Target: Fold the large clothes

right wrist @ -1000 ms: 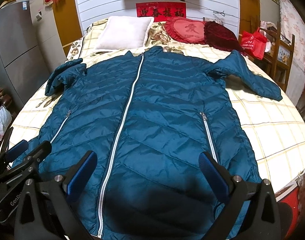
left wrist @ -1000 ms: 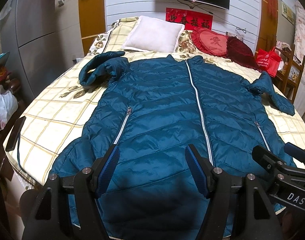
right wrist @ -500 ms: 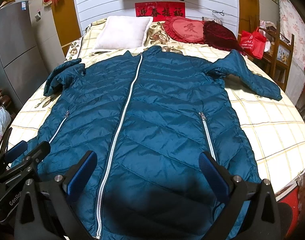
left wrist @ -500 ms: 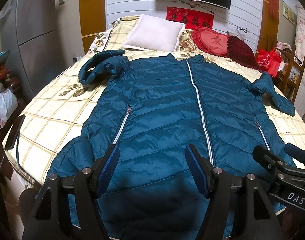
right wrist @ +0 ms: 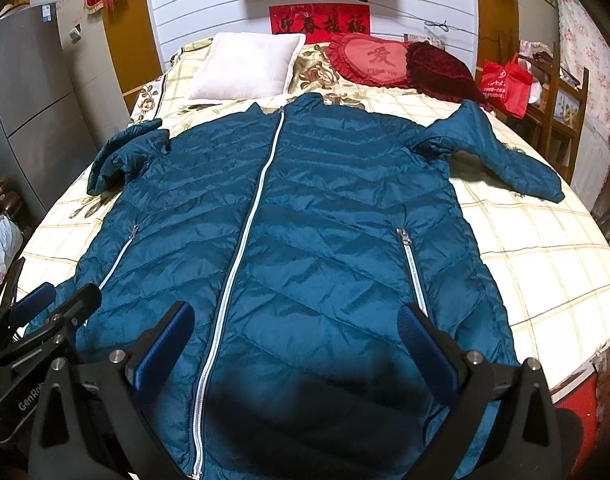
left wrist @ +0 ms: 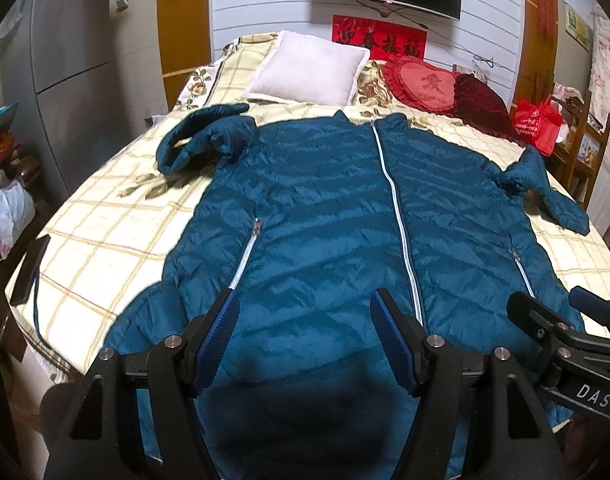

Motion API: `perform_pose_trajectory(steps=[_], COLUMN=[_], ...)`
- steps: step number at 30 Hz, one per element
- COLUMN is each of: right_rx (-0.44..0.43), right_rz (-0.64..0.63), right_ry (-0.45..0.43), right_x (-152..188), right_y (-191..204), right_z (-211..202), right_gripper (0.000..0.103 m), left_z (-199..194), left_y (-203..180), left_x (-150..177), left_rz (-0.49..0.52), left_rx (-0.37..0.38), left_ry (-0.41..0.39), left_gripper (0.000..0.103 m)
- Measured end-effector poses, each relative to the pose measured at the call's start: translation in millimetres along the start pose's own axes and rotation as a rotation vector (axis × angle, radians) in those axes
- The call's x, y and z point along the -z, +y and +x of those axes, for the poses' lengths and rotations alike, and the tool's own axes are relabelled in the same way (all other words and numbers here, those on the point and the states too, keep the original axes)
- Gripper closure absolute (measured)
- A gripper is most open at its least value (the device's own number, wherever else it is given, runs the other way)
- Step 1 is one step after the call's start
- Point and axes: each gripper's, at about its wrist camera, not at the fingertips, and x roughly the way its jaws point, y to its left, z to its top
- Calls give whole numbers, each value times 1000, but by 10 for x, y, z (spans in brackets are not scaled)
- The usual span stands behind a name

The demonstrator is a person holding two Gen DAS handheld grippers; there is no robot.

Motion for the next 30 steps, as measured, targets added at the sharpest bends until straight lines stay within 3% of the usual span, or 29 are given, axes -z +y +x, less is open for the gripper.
perform_pose_trajectory(steps=[13, 30], right_rx=[14, 12], right_rz=[-1, -20], right_ry=[-16, -31], right_x=[-400, -1066], right_y=[-37, -34], right_z=[126, 423], right_gripper=[0, 0], left_z=[190, 530], left_y=[-9, -71], left_x=[-417, -970], left_rz=[13, 30], left_rx=[-10, 19], left_ry=[-37, -21], left_gripper=[22, 22])
